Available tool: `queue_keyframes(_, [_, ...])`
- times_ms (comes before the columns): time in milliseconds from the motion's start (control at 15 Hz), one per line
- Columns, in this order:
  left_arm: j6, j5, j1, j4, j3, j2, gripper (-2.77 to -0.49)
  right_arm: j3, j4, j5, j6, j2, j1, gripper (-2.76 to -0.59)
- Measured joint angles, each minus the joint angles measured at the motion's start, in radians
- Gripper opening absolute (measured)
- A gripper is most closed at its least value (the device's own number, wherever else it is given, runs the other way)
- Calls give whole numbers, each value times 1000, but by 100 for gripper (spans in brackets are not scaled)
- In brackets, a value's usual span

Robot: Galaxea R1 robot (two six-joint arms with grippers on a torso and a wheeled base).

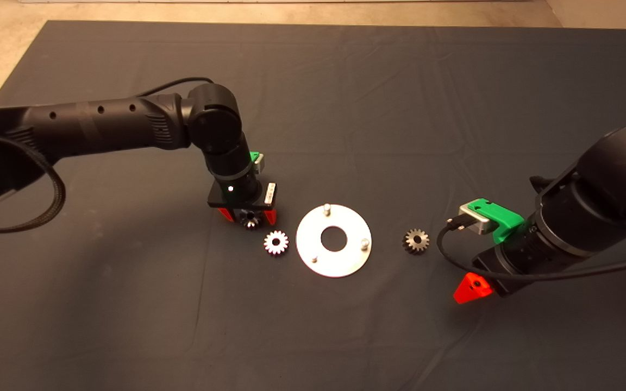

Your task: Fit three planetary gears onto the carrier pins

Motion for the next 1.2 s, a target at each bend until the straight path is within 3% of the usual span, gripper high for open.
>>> queue_keyframes(1200, [1, 0, 0, 1, 11, -4, -205, 0, 0, 0, 0, 0, 0, -62])
